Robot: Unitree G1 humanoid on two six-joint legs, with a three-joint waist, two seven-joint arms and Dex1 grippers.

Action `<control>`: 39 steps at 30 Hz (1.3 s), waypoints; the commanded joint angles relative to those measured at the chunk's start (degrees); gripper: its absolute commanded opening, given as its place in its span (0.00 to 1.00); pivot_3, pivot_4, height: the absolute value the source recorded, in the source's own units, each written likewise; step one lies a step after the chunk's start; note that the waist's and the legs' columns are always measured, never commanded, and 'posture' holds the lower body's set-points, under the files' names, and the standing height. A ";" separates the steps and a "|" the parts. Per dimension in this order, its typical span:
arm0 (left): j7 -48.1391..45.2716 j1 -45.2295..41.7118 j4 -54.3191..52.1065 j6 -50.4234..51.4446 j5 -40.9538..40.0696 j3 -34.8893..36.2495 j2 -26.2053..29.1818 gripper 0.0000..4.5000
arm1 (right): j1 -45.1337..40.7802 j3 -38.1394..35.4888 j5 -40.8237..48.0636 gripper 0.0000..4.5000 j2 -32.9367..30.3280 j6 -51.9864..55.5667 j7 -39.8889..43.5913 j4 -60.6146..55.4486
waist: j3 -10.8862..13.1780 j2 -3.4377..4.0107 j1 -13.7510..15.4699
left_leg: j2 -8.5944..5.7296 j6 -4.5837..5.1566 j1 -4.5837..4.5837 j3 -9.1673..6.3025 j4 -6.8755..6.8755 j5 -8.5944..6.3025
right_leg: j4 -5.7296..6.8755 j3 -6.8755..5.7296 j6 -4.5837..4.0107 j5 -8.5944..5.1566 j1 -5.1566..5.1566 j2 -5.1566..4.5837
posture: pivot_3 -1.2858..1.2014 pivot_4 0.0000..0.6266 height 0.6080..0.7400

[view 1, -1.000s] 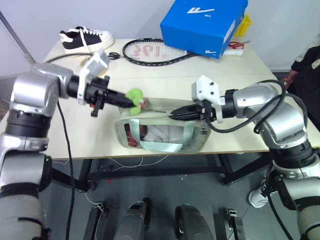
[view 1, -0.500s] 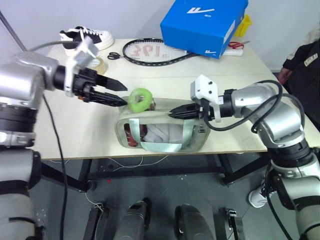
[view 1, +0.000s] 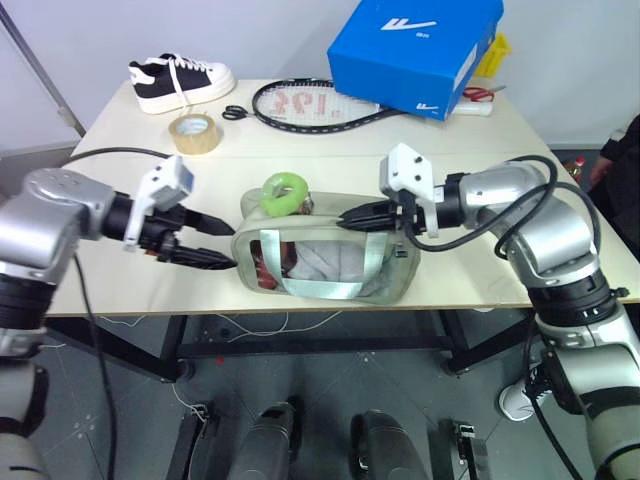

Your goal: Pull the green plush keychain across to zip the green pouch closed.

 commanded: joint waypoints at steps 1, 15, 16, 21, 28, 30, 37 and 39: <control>3.74 -0.96 -0.22 -0.91 0.53 3.65 -2.29 0.76 | -1.52 -0.35 -0.18 0.00 0.24 -0.29 0.05 -0.86 | 0.00 0.00 -0.04 | 0.00 0.01 -0.01 0.01 0.00 0.00 | 0.00 0.00 0.01 0.01 0.01 0.00 | 0.52 0.24 1.00; 4.66 -1.15 2.42 -0.88 2.07 4.51 -4.87 0.00 | -6.07 -2.55 2.51 0.06 -0.34 3.80 2.35 2.94 | 0.00 0.00 -0.13 | 0.00 0.00 0.08 0.02 -0.01 0.00 | 0.02 0.00 0.08 0.04 0.28 0.03 | 0.52 0.24 1.00; 4.43 -1.22 2.39 -0.84 2.09 4.55 -4.76 0.00 | -6.92 -2.85 3.67 0.13 -0.93 4.92 3.80 3.21 | 0.01 0.01 -0.11 | 0.00 -0.01 0.09 0.01 -0.01 -0.01 | 0.02 0.00 0.03 0.01 0.28 0.03 | 0.52 0.24 1.00; 3.69 -1.51 2.52 -0.93 2.31 4.63 -4.60 0.00 | -14.36 -3.88 7.12 0.67 -2.66 9.39 9.27 9.13 | 0.01 0.02 -0.20 | 0.00 -0.02 0.08 0.02 -0.03 -0.02 | 0.01 0.00 0.03 0.02 0.26 0.02 | 0.52 0.24 1.00; 3.22 -2.13 1.77 -0.32 2.25 3.95 -5.42 0.00 | -23.37 -4.41 3.65 0.76 14.14 7.24 -3.46 25.91 | 0.00 0.02 -1.13 | 0.00 -0.20 0.34 0.05 -0.38 0.00 | 0.01 0.08 0.06 0.04 0.32 0.03 | 0.52 0.24 1.00; 3.23 -2.29 1.64 -0.18 2.32 3.92 -5.63 0.00 | -23.82 -2.78 1.04 0.76 16.83 5.94 -5.69 29.53 | 0.00 0.02 -0.91 | -0.01 -0.17 0.32 0.03 -0.41 0.06 | 0.02 0.06 0.17 0.09 0.25 0.05 | 0.52 0.24 1.00; 3.41 -1.37 -0.18 0.70 1.92 4.29 -5.35 0.00 | -23.62 0.69 -4.21 0.76 18.46 3.64 -5.80 35.35 | 0.00 0.03 -0.34 | -0.05 -0.18 0.24 0.10 -0.40 0.11 | 0.09 0.06 0.20 0.12 -0.06 0.18 | 0.52 0.24 1.00; 3.57 -1.19 -0.58 1.00 1.83 4.40 -5.30 0.00 | -23.23 1.58 -4.47 0.76 18.22 5.29 -4.09 34.70 | 0.00 0.03 -0.41 | -0.03 -0.19 0.26 0.10 -0.41 0.11 | 0.12 0.08 0.20 0.12 -0.06 0.23 | 0.52 0.24 1.00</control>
